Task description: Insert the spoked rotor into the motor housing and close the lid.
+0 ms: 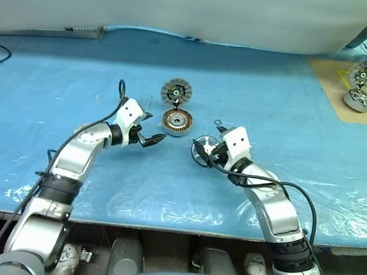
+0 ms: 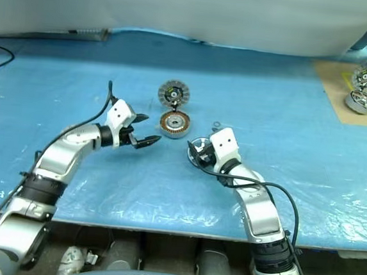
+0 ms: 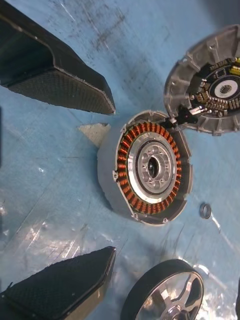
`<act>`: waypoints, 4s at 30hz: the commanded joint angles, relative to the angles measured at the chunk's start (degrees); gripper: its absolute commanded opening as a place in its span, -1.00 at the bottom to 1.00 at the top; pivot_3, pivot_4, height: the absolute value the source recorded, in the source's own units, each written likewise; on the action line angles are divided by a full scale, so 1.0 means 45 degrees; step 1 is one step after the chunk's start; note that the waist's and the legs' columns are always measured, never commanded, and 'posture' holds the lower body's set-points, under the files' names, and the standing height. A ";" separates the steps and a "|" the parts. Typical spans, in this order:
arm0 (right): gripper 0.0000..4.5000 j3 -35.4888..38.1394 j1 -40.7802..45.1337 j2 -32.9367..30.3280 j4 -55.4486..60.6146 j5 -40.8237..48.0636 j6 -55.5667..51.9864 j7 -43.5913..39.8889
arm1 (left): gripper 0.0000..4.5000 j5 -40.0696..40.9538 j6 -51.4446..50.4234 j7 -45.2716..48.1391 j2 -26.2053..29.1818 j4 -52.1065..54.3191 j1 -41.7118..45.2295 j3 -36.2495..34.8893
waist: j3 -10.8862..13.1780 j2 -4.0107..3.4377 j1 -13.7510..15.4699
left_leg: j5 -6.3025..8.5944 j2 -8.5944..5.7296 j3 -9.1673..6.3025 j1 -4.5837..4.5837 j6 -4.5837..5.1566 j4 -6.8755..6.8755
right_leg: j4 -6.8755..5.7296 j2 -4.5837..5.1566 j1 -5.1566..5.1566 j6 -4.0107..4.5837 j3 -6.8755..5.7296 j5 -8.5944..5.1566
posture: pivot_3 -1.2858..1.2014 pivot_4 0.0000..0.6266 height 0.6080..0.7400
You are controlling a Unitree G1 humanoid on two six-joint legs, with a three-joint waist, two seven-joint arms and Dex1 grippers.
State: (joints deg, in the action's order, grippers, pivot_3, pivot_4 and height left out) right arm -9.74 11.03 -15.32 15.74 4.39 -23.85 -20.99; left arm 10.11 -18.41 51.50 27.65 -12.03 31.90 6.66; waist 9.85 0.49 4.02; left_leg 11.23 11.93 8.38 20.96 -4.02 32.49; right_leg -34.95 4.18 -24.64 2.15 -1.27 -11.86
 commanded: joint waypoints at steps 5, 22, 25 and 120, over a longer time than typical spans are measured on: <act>0.99 0.0163 0.0011 0.0189 0.0339 -0.0129 0.0451 0.0223 | 1.00 -0.0546 0.1221 0.3493 0.0322 -0.3171 0.3202 0.1361 | 0.0000 0.0000 0.0013 | -0.0001 -0.0007 -0.0001 0.0003 -0.0002 -0.0002 | 0.0003 0.0005 0.0000 0.0000 0.0003 0.0000 | 0.03 -0.52 1.00; 0.99 -0.0097 -0.1017 0.0386 0.0432 -0.0324 0.1455 0.0227 | 1.00 -0.3437 0.5655 0.5772 -0.1543 -1.1453 0.8020 0.2629 | 0.0002 0.0004 0.0105 | -0.0001 -0.0013 -0.0008 0.0019 -0.0002 -0.0014 | 0.0021 0.0006 0.0036 -0.0041 -0.0001 0.0026 | 0.03 -0.52 1.00; 0.99 -0.0040 -0.1024 0.0387 0.0381 -0.0368 0.1494 0.0279 | 1.00 -0.3814 0.6113 0.5399 -0.1778 -1.2038 0.8152 0.2554 | 0.0002 0.0004 0.0138 | -0.0001 -0.0011 -0.0010 0.0008 -0.0002 -0.0014 | 0.0021 0.0006 0.0056 -0.0032 -0.0002 0.0020 | 0.03 -0.52 1.00; 1.00 0.1756 -0.0263 0.0566 0.0277 0.0561 -0.0088 0.0458 | 0.99 0.2024 0.0348 0.3743 0.0452 0.4449 -0.3829 -0.2375 | 0.0013 -0.0014 -0.0034 | 0.0003 0.0010 0.0012 -0.0018 0.0000 -0.0075 | 0.0057 0.0007 0.0041 0.0016 -0.0020 -0.0017 | 0.03 -0.52 1.00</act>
State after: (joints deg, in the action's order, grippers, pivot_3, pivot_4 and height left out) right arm -4.48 7.96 -13.02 15.31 4.81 -23.48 -19.59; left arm 17.63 -18.32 71.51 30.65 4.43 16.23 -2.69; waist 9.91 0.43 3.87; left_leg 11.24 11.96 8.46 20.88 -4.02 32.17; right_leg -34.69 4.23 -24.45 2.22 -1.33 -11.93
